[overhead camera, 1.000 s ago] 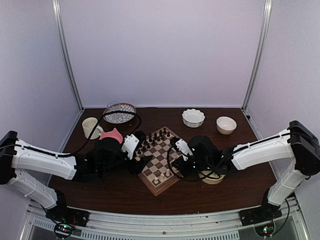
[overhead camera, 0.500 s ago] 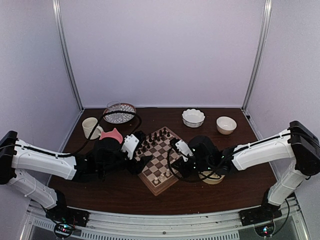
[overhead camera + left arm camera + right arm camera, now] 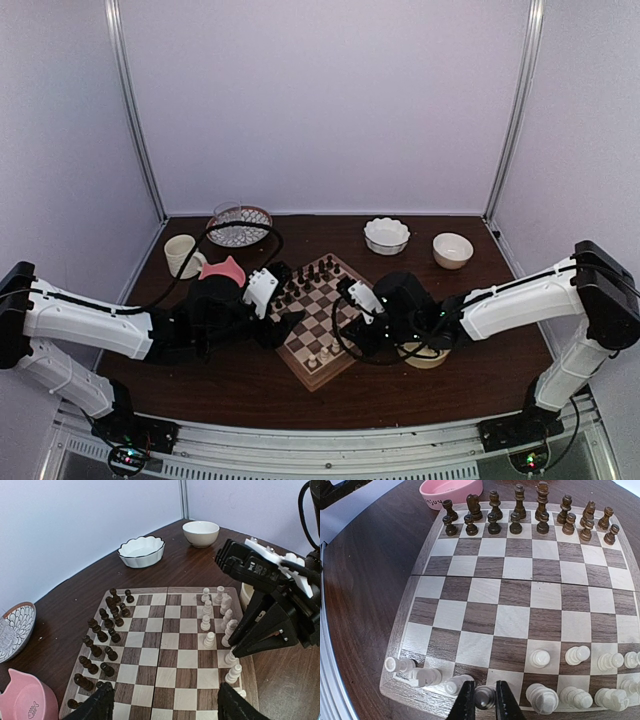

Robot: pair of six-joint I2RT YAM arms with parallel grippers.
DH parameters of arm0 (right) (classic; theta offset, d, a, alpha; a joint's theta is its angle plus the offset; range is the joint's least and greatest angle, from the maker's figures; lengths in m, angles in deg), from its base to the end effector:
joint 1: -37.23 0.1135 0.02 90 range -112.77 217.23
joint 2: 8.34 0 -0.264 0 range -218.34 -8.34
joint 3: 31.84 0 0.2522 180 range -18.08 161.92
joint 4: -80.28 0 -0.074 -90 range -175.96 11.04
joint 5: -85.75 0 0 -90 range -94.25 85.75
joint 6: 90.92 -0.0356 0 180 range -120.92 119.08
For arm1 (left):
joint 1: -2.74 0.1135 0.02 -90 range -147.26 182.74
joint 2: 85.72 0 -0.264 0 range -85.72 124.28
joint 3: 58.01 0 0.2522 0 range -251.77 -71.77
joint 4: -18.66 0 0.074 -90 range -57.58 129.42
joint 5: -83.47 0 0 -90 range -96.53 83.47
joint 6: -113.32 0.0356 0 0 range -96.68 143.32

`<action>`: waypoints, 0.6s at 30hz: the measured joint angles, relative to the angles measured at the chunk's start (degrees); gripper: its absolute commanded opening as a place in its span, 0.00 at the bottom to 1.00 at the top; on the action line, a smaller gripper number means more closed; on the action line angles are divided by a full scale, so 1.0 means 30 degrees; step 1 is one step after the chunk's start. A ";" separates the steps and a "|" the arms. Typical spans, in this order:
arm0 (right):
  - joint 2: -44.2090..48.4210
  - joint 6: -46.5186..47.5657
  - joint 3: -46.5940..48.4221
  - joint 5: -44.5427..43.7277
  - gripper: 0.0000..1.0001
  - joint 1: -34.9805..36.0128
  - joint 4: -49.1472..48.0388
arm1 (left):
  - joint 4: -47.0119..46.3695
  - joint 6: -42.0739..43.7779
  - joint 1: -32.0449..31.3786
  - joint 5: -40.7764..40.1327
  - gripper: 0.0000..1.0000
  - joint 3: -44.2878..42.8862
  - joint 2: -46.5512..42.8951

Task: Set up the chess pieces on the board
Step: Place the queen at d1.

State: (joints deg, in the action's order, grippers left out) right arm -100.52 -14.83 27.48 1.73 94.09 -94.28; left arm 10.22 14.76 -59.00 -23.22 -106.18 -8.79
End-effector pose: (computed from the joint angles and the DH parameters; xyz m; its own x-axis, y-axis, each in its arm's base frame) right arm 0.1761 0.2765 0.1727 -0.5398 -0.3895 -0.7462 -0.7703 0.5861 0.2513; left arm 0.1429 -0.2442 0.2118 -0.2692 0.1997 -0.9422 0.6837 0.7286 -0.0410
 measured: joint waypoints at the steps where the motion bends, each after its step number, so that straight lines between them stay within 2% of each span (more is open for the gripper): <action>1: 0.0000 0.0000 0.0000 0.0000 0.12 0.0000 0.0007 | 0.0000 0.0000 0.0000 0.0000 0.71 0.0000 0.0000; 14: -0.0015 0.0022 0.0073 0.0000 0.13 0.0000 0.0022 | 0.0000 -0.0007 0.0000 0.0029 0.71 0.0000 0.0000; 18: -0.0044 0.0036 0.0124 0.0000 0.18 0.0000 0.0022 | 0.0000 -0.0015 0.0000 0.0080 0.71 0.0000 0.0000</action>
State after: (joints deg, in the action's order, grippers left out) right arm -100.65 -14.73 27.85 1.73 94.09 -94.21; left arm 10.22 14.72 -59.00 -22.98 -106.18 -8.79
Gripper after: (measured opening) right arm 0.146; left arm 0.709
